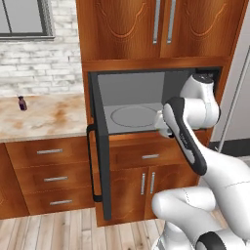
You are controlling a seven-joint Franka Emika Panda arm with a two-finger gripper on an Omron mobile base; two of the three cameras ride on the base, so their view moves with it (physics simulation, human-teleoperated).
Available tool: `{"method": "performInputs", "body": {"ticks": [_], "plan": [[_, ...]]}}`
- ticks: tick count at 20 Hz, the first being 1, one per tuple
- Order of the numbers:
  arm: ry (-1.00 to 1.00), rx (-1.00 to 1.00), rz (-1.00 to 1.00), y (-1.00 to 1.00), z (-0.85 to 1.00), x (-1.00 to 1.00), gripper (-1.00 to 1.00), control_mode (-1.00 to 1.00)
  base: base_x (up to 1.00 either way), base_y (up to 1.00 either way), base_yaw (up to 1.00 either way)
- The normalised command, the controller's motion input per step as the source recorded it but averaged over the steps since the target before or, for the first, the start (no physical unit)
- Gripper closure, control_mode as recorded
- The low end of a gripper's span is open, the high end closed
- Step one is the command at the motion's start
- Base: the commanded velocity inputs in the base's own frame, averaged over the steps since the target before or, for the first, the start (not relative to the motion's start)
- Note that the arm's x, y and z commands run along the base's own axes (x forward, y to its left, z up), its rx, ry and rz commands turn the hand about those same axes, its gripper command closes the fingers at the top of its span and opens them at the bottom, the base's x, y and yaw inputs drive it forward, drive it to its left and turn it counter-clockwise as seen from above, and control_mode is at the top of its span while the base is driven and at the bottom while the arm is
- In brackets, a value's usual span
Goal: Pick the mug from the counter and place it inside the microwave. Then close the microwave.
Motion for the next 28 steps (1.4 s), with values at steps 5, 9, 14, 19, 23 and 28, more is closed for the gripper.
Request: {"method": "performInputs", "body": {"ticks": [5, 9, 14, 19, 23, 28], "plan": [[-0.07, 0.0, 0.02, 0.0, -0.03, 0.0, 1.0, -1.0, 0.0, 0.0, 0.0], [-0.17, 0.0, -0.01, 0.0, 0.0, 0.04, 1.0, -1.0, 0.0, 0.0, 0.0], [-0.14, 0.0, -0.07, 0.0, 0.0, 0.05, 1.0, -1.0, 0.0, 0.0, 0.0], [-0.02, 0.0, -0.06, 0.0, 0.0, 0.44, 1.0, -1.0, 0.0, 0.0, 0.0], [0.0, 0.0, 0.0, 0.0, 0.0, 0.65, 1.0, -1.0, 0.0, 0.0, 0.0], [0.0, 0.0, 0.0, 0.0, -0.07, 0.72, 1.0, -1.0, 0.0, 0.0, 0.0]]}}
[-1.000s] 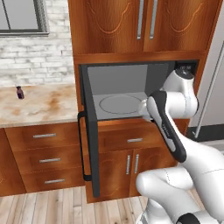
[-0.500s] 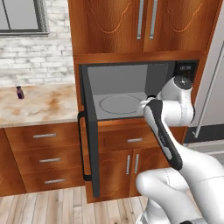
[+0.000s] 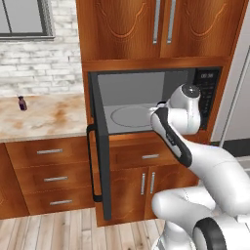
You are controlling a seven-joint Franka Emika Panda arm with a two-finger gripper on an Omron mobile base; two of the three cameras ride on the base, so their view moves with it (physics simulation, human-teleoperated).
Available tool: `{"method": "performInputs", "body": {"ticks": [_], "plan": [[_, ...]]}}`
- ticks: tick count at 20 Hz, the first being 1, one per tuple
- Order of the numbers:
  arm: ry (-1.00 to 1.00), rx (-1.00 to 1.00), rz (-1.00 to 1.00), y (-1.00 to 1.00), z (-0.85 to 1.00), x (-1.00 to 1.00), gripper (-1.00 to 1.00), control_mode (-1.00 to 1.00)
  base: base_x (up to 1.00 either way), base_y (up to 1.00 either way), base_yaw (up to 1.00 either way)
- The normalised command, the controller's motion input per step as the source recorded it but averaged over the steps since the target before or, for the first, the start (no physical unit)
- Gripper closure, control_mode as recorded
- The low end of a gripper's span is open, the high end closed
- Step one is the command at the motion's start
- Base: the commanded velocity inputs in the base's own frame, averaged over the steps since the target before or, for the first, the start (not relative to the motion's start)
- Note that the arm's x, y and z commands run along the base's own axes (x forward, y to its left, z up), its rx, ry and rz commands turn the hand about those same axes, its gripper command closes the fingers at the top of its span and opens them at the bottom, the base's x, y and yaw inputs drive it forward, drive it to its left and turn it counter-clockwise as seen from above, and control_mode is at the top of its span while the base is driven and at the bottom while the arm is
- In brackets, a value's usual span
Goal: Pick the mug from the counter and place it inside the microwave. Then close the microwave.
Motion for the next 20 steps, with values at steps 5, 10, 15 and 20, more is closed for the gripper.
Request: {"method": "performInputs", "body": {"ticks": [5, 10, 15, 20], "plan": [[0.03, 0.0, 0.0, 0.0, -0.24, 0.37, 1.0, -1.0, 0.0, 0.0, 0.0], [0.03, 0.0, 0.0, 0.0, -0.33, 0.25, 1.0, -1.0, 0.0, 0.0, 0.0], [0.0, 0.0, 0.0, 0.0, -0.02, 0.18, 1.0, -1.0, 0.0, 0.0, 0.0], [0.03, 0.0, 0.0, 0.0, -0.03, 0.32, 1.0, -1.0, 0.0, 0.0, 0.0]]}}
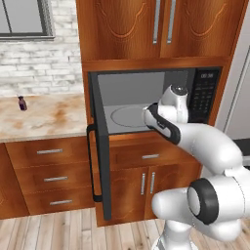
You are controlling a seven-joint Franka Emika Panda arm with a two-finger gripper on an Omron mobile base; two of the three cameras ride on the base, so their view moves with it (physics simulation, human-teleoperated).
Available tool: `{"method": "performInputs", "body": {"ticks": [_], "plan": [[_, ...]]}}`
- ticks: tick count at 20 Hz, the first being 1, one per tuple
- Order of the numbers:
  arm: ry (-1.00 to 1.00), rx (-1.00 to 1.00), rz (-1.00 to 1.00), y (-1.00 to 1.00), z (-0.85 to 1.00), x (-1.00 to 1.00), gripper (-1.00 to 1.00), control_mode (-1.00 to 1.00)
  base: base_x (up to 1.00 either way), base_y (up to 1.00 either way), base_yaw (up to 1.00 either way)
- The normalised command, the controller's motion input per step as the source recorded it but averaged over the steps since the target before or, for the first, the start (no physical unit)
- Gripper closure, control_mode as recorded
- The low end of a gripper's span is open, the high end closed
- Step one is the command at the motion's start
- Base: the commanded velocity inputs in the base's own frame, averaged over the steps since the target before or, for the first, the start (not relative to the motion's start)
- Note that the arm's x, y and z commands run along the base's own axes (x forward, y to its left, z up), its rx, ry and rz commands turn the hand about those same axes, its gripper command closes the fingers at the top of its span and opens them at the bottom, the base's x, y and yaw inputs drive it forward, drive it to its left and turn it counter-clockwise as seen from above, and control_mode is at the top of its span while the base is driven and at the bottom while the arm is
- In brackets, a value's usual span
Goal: Pick the mug from the counter and place it inside the microwave. Then close the microwave.
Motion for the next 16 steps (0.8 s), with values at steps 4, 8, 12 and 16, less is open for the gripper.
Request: {"method": "performInputs", "body": {"ticks": [4, 8, 12, 16], "plan": [[0.01, 0.0, 0.04, 0.0, -0.02, 0.29, 1.0, -1.0, 0.0, 0.0, 0.0], [0.0, 0.0, 0.07, 0.0, 0.0, 0.15, 1.0, -1.0, 0.0, 0.0, 0.0], [0.0, 0.0, 0.11, 0.0, -0.05, 0.01, 1.0, -1.0, 0.0, 0.0, 0.0], [-0.03, 0.0, 0.11, 0.01, -0.09, 0.0, 1.0, -1.0, 0.0, 0.0, 0.0]]}}
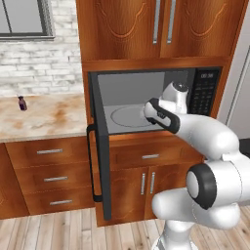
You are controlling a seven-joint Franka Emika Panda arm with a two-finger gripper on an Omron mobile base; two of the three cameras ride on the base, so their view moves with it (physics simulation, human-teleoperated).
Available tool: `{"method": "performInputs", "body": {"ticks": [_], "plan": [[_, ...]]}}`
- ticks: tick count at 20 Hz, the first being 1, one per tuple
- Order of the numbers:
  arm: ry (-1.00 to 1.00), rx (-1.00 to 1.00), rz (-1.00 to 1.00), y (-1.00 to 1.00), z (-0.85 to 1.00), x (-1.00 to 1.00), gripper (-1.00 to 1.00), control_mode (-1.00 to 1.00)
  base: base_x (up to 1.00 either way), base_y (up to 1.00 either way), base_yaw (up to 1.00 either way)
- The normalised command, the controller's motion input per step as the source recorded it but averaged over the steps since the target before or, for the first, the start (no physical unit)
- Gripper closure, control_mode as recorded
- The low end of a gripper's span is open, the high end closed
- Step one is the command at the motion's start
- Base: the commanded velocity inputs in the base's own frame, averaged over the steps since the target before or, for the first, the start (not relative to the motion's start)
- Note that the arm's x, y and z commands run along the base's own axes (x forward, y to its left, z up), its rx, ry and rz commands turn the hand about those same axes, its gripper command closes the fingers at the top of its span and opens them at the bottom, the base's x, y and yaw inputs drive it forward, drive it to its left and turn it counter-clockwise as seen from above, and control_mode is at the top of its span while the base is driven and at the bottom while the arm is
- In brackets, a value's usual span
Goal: Pick the mug from the counter and place it inside the microwave. Then close the microwave.
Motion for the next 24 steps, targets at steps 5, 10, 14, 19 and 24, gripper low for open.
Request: {"method": "performInputs", "body": {"ticks": [5, 10, 14, 19, 24], "plan": [[-0.02, 0.0, 0.1, 0.01, -0.12, 0.0, 1.0, -1.0, 0.0, 0.0, 0.0], [0.0, 0.0, 0.07, 0.05, -0.14, 0.11, 1.0, -1.0, 0.0, 0.0, 0.0], [0.0, -0.01, 0.03, 0.08, 0.0, 0.24, 1.0, -1.0, 0.0, 0.0, 0.0], [0.01, 0.0, 0.01, 0.0, 0.07, 0.28, 1.0, -1.0, 0.0, 0.0, 0.0], [0.05, 0.0, 0.0, 0.0, 0.0, 0.31, 1.0, -1.0, 0.0, 0.0, 0.0]]}}
